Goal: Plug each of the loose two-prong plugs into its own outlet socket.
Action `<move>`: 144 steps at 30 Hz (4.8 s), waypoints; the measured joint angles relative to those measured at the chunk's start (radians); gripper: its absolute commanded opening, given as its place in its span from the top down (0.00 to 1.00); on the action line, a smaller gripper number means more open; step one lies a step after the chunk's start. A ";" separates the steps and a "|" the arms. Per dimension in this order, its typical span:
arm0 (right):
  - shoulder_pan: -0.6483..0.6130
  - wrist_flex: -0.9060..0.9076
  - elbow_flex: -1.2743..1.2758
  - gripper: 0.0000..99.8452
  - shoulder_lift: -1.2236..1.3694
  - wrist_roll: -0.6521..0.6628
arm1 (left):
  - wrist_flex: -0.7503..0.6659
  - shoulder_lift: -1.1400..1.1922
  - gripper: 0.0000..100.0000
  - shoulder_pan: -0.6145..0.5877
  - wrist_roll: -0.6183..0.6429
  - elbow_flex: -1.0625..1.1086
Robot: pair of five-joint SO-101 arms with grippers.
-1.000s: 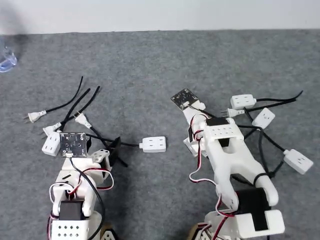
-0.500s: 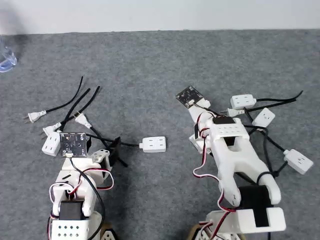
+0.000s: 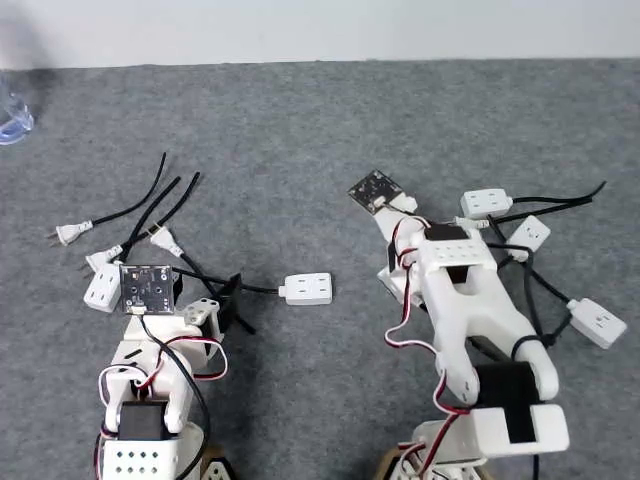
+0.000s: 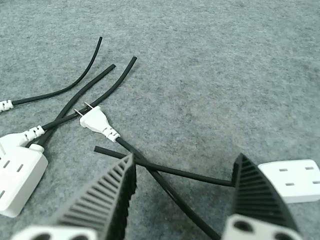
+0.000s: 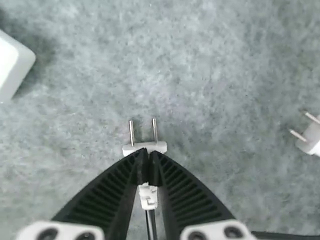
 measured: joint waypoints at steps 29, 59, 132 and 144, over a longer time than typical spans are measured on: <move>-0.057 0.124 0.003 0.88 -0.012 0.000 | 0.000 0.000 0.71 0.000 0.000 0.000; -0.087 0.094 -0.002 0.80 0.063 0.118 | 0.000 0.000 0.71 0.000 0.000 0.000; -0.523 0.724 -0.594 0.99 -0.147 0.201 | -0.233 -0.012 0.71 0.307 0.281 0.000; -0.525 0.763 -0.592 0.99 -0.264 0.186 | -0.239 -0.015 0.71 0.301 0.282 -0.002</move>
